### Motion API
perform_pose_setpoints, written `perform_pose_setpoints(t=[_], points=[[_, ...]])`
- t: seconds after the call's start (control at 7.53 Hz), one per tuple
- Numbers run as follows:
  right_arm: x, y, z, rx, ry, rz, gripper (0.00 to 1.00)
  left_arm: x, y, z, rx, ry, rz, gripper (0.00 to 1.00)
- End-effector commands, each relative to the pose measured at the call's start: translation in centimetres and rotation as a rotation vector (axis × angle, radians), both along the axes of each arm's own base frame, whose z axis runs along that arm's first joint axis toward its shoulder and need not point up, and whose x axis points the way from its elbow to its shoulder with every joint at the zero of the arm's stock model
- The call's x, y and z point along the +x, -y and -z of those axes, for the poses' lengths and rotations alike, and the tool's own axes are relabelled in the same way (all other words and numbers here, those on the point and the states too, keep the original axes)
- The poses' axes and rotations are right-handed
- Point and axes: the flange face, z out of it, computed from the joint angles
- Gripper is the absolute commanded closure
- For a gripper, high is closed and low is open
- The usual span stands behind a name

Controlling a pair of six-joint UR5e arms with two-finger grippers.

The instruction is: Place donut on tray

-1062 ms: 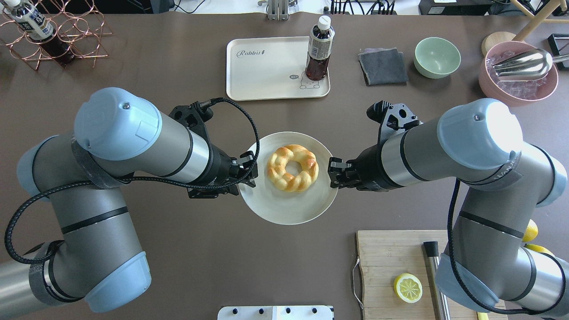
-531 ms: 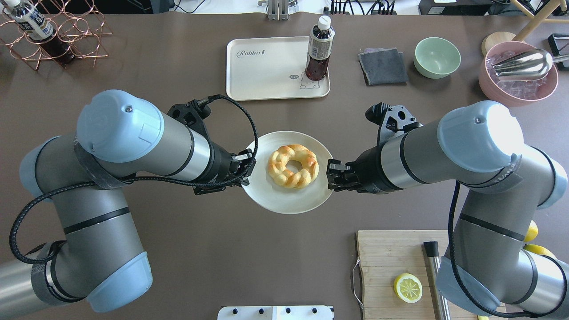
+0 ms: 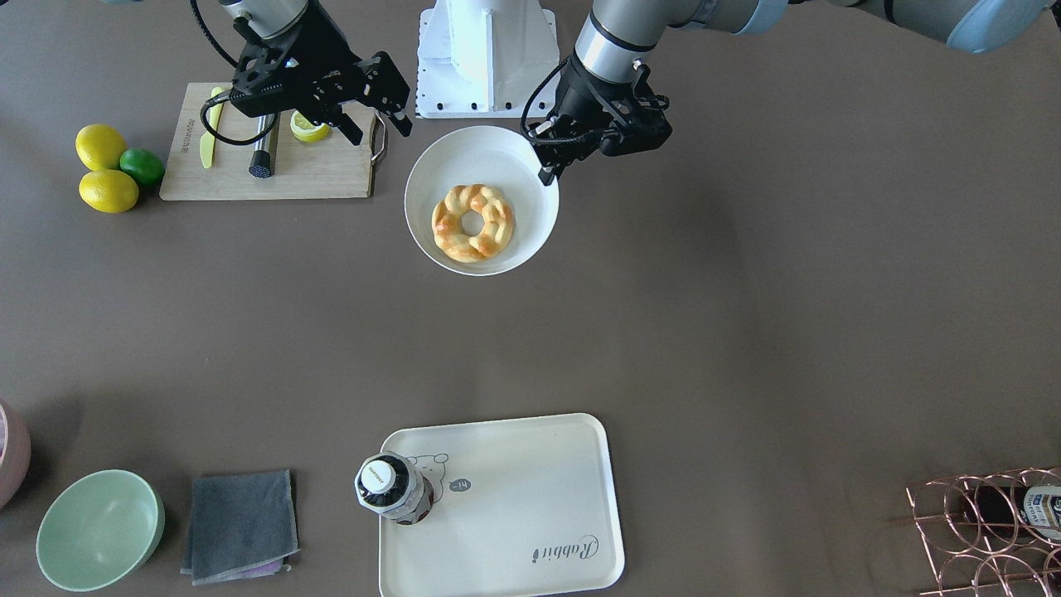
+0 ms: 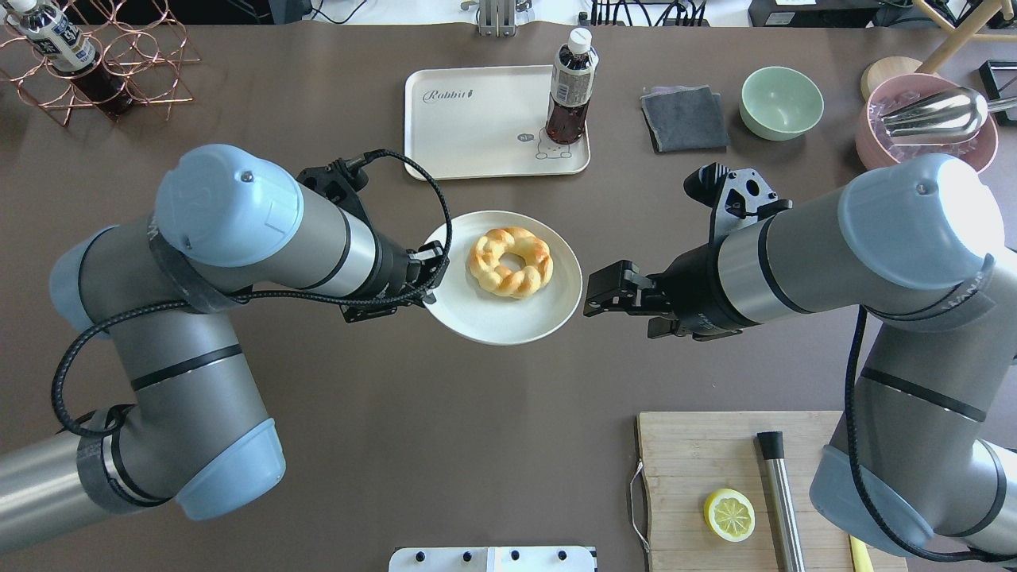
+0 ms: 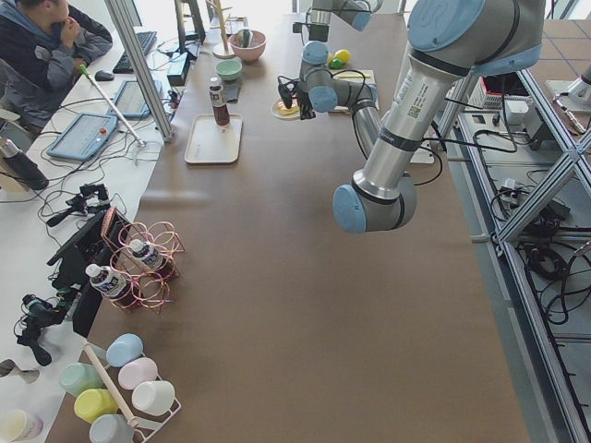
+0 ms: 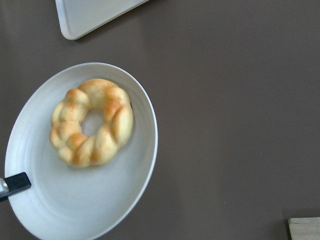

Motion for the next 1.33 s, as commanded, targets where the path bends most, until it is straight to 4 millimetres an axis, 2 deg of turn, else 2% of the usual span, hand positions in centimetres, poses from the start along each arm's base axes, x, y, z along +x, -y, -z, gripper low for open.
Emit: perform_pose_setpoints(t=[0.0, 0.13, 0.27, 0.4, 0.66, 0.8, 0.93, 1.2], points=[[1.2, 0.7, -2.7, -0.022, -0.043, -0.006, 0.0, 0.9, 9.8, -2.6, -0.049, 0.022, 0.149, 1.0], [1.7, 1.2, -4.0, -0.003, -0.068, -0.005, 0.0, 1.4, 14.9, -5.9, -0.064, 0.001, 0.213, 1.0], [2.4, 1.8, -6.2, 0.067, -0.117, 0.027, 0.0, 2.3, 20.5, -8.8, -0.065, 0.0, 0.268, 1.0], [3.5, 2.2, -8.1, 0.108, -0.153, 0.046, 0.0, 3.5, 23.6, -10.4, -0.046, 0.036, 0.345, 1.0], [8.0, 5.3, -11.5, 0.132, -0.173, 0.091, 0.0, 7.1, 26.9, -11.0, -0.067, 0.082, 0.363, 1.0], [10.1, 6.7, -12.6, 0.143, -0.17, 0.107, 0.0, 8.3, 27.7, -12.3, -0.098, 0.062, 0.394, 1.0], [11.7, 7.5, -13.7, 0.12, -0.18, 0.085, 0.0, 9.2, 28.2, -12.6, -0.108, 0.057, 0.398, 1.0], [14.1, 9.2, -15.7, 0.09, -0.19, 0.072, 0.0, 9.8, 28.0, -12.1, -0.124, 0.048, 0.402, 1.0]])
